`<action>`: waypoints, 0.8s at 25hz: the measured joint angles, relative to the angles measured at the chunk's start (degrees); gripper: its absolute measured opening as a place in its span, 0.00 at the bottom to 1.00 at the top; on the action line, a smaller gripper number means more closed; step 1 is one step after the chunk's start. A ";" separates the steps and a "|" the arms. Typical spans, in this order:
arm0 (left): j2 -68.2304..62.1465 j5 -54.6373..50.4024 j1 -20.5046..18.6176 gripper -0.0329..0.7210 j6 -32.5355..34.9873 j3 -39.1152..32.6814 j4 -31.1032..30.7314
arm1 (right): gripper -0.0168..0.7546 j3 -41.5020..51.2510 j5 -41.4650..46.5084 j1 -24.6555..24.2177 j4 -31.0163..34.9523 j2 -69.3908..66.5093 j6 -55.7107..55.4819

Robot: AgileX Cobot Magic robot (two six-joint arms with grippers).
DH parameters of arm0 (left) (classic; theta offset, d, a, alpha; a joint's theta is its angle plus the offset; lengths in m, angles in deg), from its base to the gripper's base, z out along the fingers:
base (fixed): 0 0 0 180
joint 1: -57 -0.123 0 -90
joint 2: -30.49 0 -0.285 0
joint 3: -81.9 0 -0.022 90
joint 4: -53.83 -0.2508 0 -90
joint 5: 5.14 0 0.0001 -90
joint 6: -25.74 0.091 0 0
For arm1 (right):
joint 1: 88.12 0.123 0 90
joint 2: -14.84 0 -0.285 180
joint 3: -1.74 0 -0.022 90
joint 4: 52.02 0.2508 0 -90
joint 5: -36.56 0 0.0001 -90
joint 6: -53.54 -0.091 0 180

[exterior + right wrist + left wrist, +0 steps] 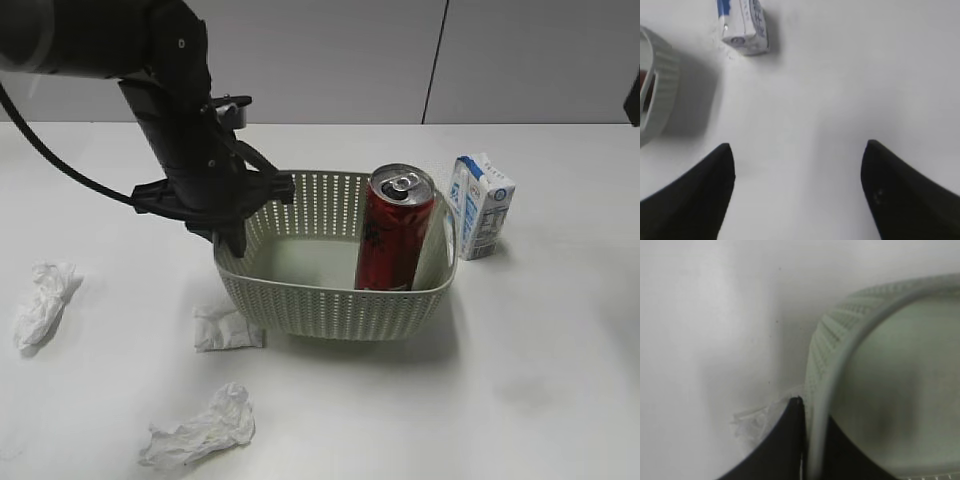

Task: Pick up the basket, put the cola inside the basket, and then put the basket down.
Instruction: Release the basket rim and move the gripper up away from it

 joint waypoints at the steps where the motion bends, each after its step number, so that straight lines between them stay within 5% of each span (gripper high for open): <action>1: 0.00 0.19 -0.22 0.04 0.00 0.00 0.00 | 0.79 2.61 -0.95 0.00 0.20 2.52 0.04; 11: 0.00 5.85 -4.11 0.04 0.10 0.00 -1.64 | 0.78 32.01 -11.25 0.00 0.55 28.19 0.27; 20: -2.23 7.90 -6.25 0.04 0.10 0.00 -2.82 | 0.78 49.44 -17.35 0.00 0.55 51.67 0.40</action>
